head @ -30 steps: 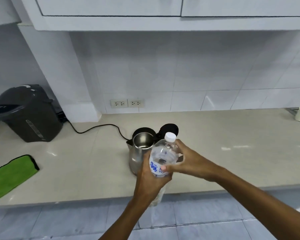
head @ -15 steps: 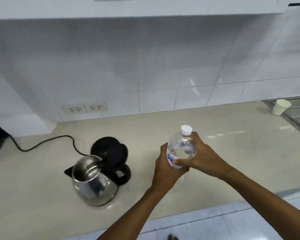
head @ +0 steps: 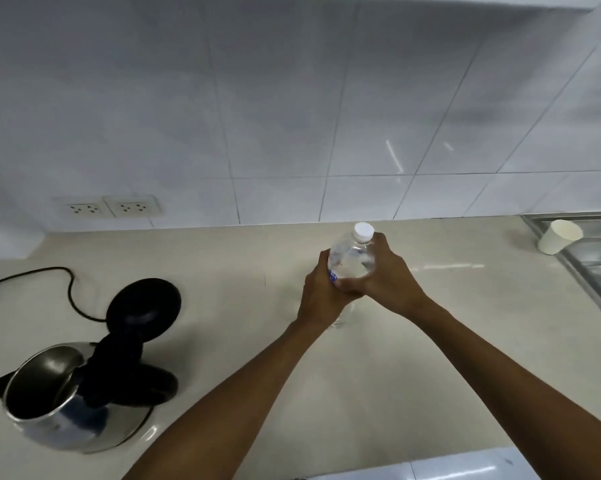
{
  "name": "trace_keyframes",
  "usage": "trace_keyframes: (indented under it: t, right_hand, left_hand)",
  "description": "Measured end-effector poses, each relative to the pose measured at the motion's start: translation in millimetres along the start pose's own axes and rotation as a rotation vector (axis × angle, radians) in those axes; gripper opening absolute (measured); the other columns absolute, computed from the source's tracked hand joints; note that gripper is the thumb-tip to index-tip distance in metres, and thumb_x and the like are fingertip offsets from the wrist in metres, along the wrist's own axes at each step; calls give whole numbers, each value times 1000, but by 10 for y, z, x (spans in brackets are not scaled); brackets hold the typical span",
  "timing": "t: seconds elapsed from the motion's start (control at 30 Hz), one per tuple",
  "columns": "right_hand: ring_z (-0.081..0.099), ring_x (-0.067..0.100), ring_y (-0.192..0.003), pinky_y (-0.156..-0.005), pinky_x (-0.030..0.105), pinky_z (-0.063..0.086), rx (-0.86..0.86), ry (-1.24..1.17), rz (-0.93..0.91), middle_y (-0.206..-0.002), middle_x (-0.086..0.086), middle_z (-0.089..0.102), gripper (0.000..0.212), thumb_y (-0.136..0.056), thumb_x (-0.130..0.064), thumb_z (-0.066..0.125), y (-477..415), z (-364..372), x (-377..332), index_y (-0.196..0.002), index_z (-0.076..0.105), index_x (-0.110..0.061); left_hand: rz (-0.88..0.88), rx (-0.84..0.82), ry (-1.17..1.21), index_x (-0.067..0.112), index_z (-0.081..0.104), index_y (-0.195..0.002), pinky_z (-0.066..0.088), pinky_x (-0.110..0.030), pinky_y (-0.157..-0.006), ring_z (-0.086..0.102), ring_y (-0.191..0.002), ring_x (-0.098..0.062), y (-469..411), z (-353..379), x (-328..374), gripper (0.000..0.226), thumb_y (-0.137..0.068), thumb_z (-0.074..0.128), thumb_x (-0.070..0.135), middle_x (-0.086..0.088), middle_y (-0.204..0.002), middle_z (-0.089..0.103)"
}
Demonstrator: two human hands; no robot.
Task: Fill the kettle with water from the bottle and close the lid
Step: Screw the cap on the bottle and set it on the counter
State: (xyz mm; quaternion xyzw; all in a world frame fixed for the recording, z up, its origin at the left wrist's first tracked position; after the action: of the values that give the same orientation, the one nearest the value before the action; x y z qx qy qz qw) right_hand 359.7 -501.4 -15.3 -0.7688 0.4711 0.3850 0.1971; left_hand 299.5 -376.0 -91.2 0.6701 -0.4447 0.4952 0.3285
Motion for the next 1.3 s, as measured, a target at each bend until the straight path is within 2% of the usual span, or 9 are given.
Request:
trace_keyframes:
  t: [0.1,0.17,0.37,0.57,0.63,0.87,0.97,1.2,1.3]
  right_hand:
    - [63,7,-103,-77,10,44,56,-9,-24,-121,-10,64,93,-61,-33,97,-213,13,97,-135,42,-25]
    - [62,15,-107,-85,21,45,118,-8,-56,-121,-7,62,95,-62,-30,98,-328,29,112,-138,43,-19]
    - [60,13,-109,-85,21,43,151,-13,-86,-125,-6,61,95,-62,-35,96,-518,41,163,-139,42,-23]
    - [61,11,-111,-84,16,43,170,-18,-91,-125,-12,59,93,-62,-37,96,-483,28,204,-136,40,-30]
    - [62,12,-110,-83,15,44,180,-26,-73,-124,-13,60,93,-63,-36,96,-463,12,220,-136,39,-32]
    - [66,25,-106,-83,28,46,180,-13,-4,-121,-6,63,95,-68,-35,94,-384,42,182,-142,37,-20]
    - [67,32,-111,-87,33,50,185,24,9,-130,5,66,92,-70,-34,93,-358,38,142,-141,38,-15]
    - [64,38,-117,-91,41,53,140,131,58,-136,13,62,89,-76,-38,89,-245,-5,154,-142,37,-7]
    - [63,39,-122,-89,35,48,89,199,111,-137,16,62,92,-79,-44,86,-124,5,206,-146,35,-7]
  left_hand:
    - [-17,9,-30,23,55,-133,46,-8,-69,71,-100,-20,-263,81,13,74,-71,95,27,10,-110,72]
    - [-21,12,-34,22,56,-130,47,-14,-71,71,-104,-26,-404,87,45,71,-69,92,28,10,-108,71]
    - [-25,30,-52,25,55,-131,53,-30,-80,71,-106,-26,-553,100,54,74,-67,90,37,12,-108,70]
    - [-36,-12,-107,23,52,-131,59,-44,-90,69,-110,-28,-552,107,47,75,-71,95,37,2,-122,73]
    - [-51,-45,-130,19,49,-131,59,-45,-90,68,-109,-30,-553,127,59,73,-74,93,35,-1,-122,71]
    - [-115,-150,-194,2,45,-123,57,-48,-95,67,-113,-35,-560,57,126,66,-82,92,25,-15,-125,68]
    - [-123,-151,-210,1,47,-128,57,-48,-96,66,-117,-36,-521,49,136,67,-84,91,26,-17,-128,67]
    - [-77,-152,-317,6,43,-144,55,-48,-100,62,-124,-37,-331,-21,102,66,-95,79,33,-18,-137,65]
    - [-84,-168,-378,11,35,-156,52,-48,-105,59,-131,-38,-200,-132,57,77,-97,76,38,-17,-147,58]
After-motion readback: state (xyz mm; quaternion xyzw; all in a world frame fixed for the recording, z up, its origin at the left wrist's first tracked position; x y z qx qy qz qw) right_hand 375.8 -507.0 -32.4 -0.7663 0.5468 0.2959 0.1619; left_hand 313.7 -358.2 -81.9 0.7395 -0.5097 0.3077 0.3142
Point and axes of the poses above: each hand's wrist, its own y-axis away from the middle knuckle, its own z-axis out of the palm, x = y × z, the point moved 3 cm from there along -y, towards the middle knuckle
